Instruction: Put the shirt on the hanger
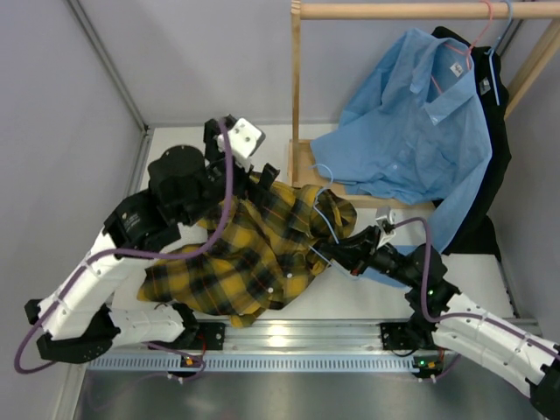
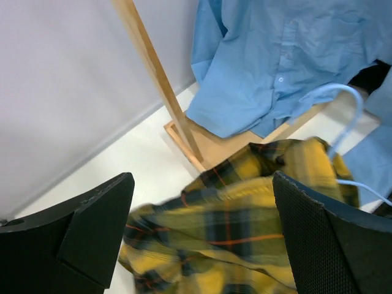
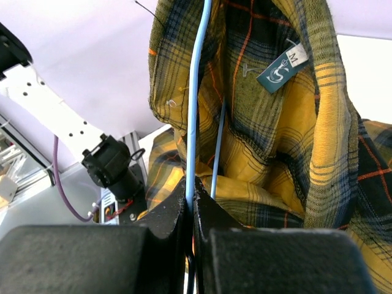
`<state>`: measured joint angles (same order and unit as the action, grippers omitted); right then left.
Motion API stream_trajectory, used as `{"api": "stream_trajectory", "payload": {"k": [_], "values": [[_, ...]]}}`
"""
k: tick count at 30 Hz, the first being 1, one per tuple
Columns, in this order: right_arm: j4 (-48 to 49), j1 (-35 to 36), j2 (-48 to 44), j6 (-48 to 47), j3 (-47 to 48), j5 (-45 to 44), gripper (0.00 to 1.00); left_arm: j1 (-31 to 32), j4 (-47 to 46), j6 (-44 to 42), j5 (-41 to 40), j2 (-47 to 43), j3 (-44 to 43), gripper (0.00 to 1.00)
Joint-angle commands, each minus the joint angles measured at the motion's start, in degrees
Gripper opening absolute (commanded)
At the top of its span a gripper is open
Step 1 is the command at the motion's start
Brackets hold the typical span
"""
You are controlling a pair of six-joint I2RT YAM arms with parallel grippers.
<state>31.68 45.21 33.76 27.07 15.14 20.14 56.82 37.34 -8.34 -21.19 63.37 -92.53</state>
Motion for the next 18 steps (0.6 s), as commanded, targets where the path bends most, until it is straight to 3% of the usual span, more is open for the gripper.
{"api": "stream_trajectory", "payload": {"k": [1, 2, 5, 7, 9, 14, 18], "values": [[6.82, 1.02, -2.82, -0.53, -1.95, -0.46, 0.0, -8.97, 7.37, -9.14, 20.95, 6.49, -4.58, 0.98], [5.86, 1.02, -4.04, -0.7, -2.3, 0.76, 0.0, -10.22, 9.13, -13.15, 35.46, 6.76, -5.11, 0.98], [2.09, 1.02, -6.85, -1.93, -3.01, 2.96, 0.0, -11.29, 16.43, -20.03, 55.74, 7.38, -6.6, 0.98], [0.06, 1.02, -8.44, -2.55, -3.01, 4.2, 0.0, -11.46, 18.63, -20.58, 61.68, 9.12, -8.18, 0.98], [-2.14, 1.11, -10.37, -3.43, -3.01, 6.22, 0.0, -11.47, 19.61, -20.14, 65.82, 10.19, -8.46, 0.98], [-4.96, 1.02, -14.06, -5.0, -3.01, 9.29, 0.0, -11.55, 19.87, -18.21, 65.14, 13.44, -6.7, 0.95], [-6.89, 1.02, -14.95, -6.76, -2.48, 12.29, 0.0, -12.17, 21.62, -17.59, 66.1, 16.51, -7.92, 0.83]]}}
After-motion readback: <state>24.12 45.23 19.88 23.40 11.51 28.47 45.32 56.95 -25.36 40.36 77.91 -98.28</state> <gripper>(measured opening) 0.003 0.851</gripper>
